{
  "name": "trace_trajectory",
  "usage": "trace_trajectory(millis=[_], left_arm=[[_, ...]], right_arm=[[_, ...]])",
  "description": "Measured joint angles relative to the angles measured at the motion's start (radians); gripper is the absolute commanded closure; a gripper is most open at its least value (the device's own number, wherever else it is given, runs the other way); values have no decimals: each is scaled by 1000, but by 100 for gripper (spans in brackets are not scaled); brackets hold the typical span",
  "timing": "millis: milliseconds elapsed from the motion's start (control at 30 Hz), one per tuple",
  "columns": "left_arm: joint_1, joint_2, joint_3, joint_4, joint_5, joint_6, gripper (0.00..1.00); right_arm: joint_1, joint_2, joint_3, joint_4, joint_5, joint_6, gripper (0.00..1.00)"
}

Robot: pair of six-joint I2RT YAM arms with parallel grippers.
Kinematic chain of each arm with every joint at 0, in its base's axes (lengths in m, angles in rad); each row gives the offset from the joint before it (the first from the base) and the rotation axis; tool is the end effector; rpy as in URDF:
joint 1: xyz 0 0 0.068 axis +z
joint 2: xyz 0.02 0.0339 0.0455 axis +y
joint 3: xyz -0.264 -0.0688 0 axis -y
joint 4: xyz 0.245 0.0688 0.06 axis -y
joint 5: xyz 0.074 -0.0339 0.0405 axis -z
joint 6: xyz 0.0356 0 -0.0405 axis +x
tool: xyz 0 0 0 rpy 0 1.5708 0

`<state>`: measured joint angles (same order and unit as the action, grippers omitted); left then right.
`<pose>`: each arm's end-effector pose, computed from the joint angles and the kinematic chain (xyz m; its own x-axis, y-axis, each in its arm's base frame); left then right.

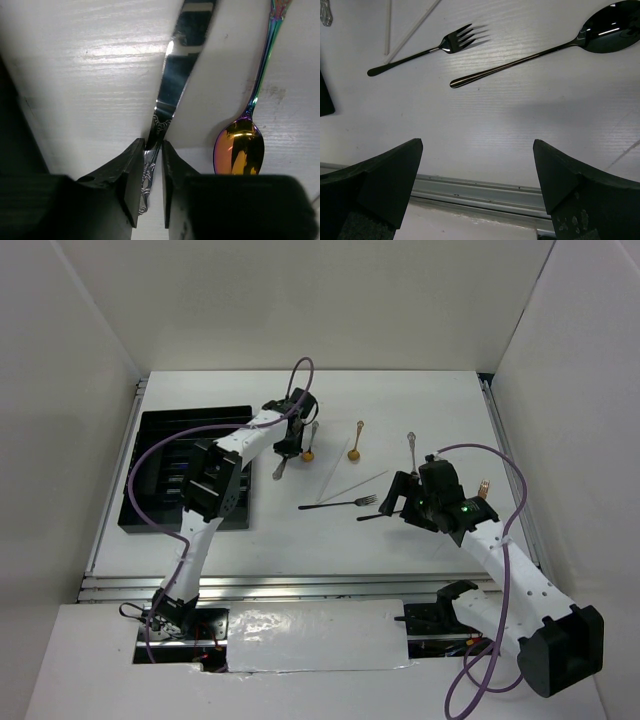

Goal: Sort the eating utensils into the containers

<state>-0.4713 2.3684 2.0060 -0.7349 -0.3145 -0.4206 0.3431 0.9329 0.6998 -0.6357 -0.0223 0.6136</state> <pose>0.4580 -0.2211 0.1711 -0.8488 -0.0032 -0.5287 -0.0444 0.9969 0.0651 0.1747 0.0632 0.2437 -0.7894 0.3293 -0.5181 0.1280 0.9137 0.3857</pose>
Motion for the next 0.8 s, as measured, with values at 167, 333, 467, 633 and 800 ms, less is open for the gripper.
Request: trace_trajectory(millis=[167,333,467,633,800], left_arm=[[2,2,6,-3,11,0,92],[17,-6,10,-7,63,-9,100],[51,-67,-43,14,149,-59,100],[87,-192,-58,42,198,-109,100],[97,-278,-57,83,220,-114,98]], right_arm=[[2,0,0,0,1,0,0],[5,0,0,0,1,3,0],[7,-3,0,-1,6,7,0],[9,-11,0,-1,7,7,0],[13,-14,0,-1,7,13,0]])
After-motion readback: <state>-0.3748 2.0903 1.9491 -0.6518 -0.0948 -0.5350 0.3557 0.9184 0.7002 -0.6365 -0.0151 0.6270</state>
